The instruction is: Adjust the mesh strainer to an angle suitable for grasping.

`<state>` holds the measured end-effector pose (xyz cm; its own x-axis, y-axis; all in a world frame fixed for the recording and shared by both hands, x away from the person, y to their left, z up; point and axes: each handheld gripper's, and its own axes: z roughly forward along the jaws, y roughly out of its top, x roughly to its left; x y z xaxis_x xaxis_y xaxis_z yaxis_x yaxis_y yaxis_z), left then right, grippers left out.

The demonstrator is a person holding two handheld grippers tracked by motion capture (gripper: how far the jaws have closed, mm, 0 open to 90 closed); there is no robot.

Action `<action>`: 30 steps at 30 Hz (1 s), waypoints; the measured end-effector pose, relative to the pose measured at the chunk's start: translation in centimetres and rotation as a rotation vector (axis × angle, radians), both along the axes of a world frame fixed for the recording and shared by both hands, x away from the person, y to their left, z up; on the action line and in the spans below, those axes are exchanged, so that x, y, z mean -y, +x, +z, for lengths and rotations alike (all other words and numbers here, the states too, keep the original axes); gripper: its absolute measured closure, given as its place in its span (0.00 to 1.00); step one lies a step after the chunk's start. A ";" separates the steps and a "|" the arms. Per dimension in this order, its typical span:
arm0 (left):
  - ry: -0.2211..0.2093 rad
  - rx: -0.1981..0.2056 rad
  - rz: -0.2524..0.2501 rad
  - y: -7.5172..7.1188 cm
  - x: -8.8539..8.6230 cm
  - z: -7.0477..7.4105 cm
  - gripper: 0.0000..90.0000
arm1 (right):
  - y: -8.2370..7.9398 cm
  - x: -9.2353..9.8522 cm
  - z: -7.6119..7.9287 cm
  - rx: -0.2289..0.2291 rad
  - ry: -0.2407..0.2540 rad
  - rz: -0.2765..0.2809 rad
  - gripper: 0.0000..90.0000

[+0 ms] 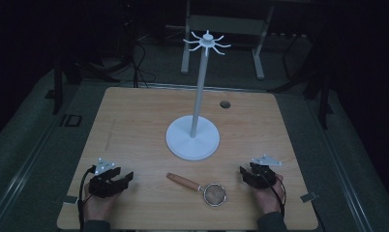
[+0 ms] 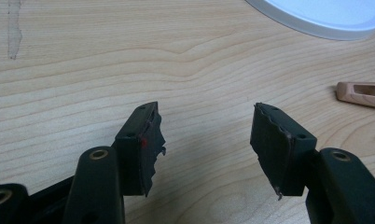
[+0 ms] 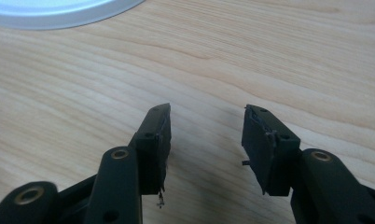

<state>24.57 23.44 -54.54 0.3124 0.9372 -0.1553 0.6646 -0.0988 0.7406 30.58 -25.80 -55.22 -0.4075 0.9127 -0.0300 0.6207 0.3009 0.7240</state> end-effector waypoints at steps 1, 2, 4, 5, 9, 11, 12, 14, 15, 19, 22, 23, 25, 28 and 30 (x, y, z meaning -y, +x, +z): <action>0.001 0.001 0.000 0.0 0.0 0.0 0.48 | -0.1 -0.3 0.1 0.001 -0.010 0.010 0.59; 0.005 0.001 0.001 0.0 0.1 0.0 0.48 | -0.2 -0.5 0.2 0.008 -0.018 0.025 0.61; 0.006 0.002 0.000 -0.1 0.1 0.0 0.48 | -0.3 -0.8 0.4 0.011 -0.035 0.042 0.61; 0.010 0.003 0.001 -0.1 0.1 0.0 0.48 | -0.4 -1.1 0.5 0.016 -0.046 0.058 0.62; 0.009 0.004 0.000 -0.1 0.1 0.0 0.48 | -0.8 -1.9 1.1 0.031 -0.086 0.111 0.64; 0.010 0.004 -0.001 0.0 0.1 0.0 0.48 | -0.7 -2.5 1.7 0.037 -0.112 0.146 0.64; 0.012 0.003 -0.003 0.0 0.2 0.0 0.48 | -0.7 -2.7 1.8 0.040 -0.115 0.159 0.64; 0.012 0.003 -0.003 0.0 0.2 -0.1 0.48 | -0.4 -3.0 2.1 0.033 -0.110 0.193 0.61; 0.014 0.000 -0.006 0.1 0.3 -0.1 0.48 | -0.2 -3.2 2.2 0.030 -0.096 0.211 0.59; 0.011 0.005 -0.010 0.1 0.3 0.0 0.48 | 0.1 -4.0 2.7 0.030 -0.075 0.248 0.55; 0.011 0.005 -0.010 0.1 0.3 0.0 0.48 | 0.2 -4.4 2.9 0.036 -0.072 0.264 0.54; 0.010 0.005 -0.010 0.1 0.3 0.0 0.48 | 0.2 -4.5 3.1 0.036 -0.070 0.270 0.54; 0.012 0.006 -0.011 0.1 0.3 0.0 0.48 | 0.4 -5.1 3.5 0.035 -0.074 0.287 0.55; 0.010 0.008 -0.007 0.1 0.2 0.0 0.48 | 0.6 -5.6 3.9 0.030 -0.077 0.306 0.56; 0.008 0.009 -0.003 0.1 0.2 0.0 0.48 | 0.6 -5.8 4.0 0.026 -0.079 0.316 0.56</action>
